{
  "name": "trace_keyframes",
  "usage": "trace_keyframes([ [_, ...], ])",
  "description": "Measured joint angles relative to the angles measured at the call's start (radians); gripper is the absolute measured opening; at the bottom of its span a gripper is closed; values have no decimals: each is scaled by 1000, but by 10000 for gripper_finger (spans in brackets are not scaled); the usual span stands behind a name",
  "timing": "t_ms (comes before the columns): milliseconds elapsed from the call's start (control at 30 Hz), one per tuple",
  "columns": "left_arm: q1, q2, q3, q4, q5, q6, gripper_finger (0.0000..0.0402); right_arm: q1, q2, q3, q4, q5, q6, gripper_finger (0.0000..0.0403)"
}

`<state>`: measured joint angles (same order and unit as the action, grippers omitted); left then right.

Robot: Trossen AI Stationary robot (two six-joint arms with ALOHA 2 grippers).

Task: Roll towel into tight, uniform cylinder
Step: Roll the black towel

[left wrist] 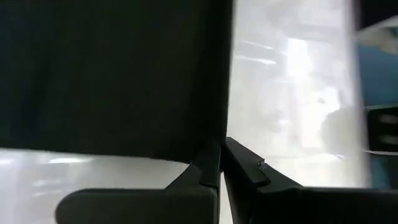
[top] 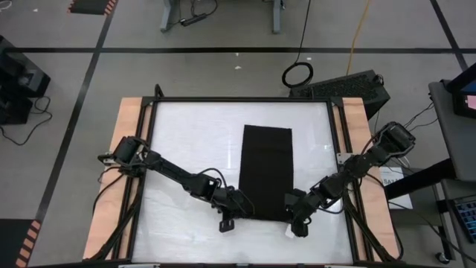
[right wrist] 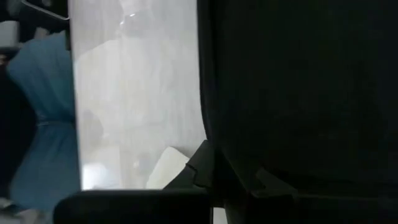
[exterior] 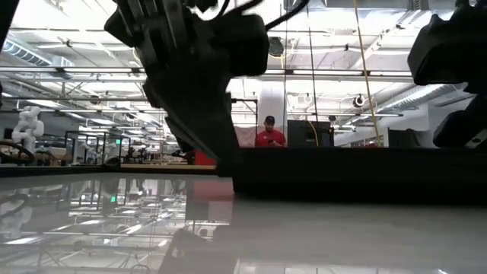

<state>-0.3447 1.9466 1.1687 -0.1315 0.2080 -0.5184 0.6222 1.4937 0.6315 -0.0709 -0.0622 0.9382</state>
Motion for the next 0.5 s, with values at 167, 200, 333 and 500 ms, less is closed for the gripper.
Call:
trace_keyframes([
  [167,-3,0,0,60,69,-33,11,-14,0,0,42,-85,-16,2],
  [200,-3,0,-1,59,69,-43,11,-15,0,0,42,-85,-16,2],
  [333,-2,1,-2,56,54,-51,23,-22,0,-3,41,-84,-21,2],
  [500,3,1,-3,50,54,-52,64,-39,0,-27,33,-102,-2,2],
])
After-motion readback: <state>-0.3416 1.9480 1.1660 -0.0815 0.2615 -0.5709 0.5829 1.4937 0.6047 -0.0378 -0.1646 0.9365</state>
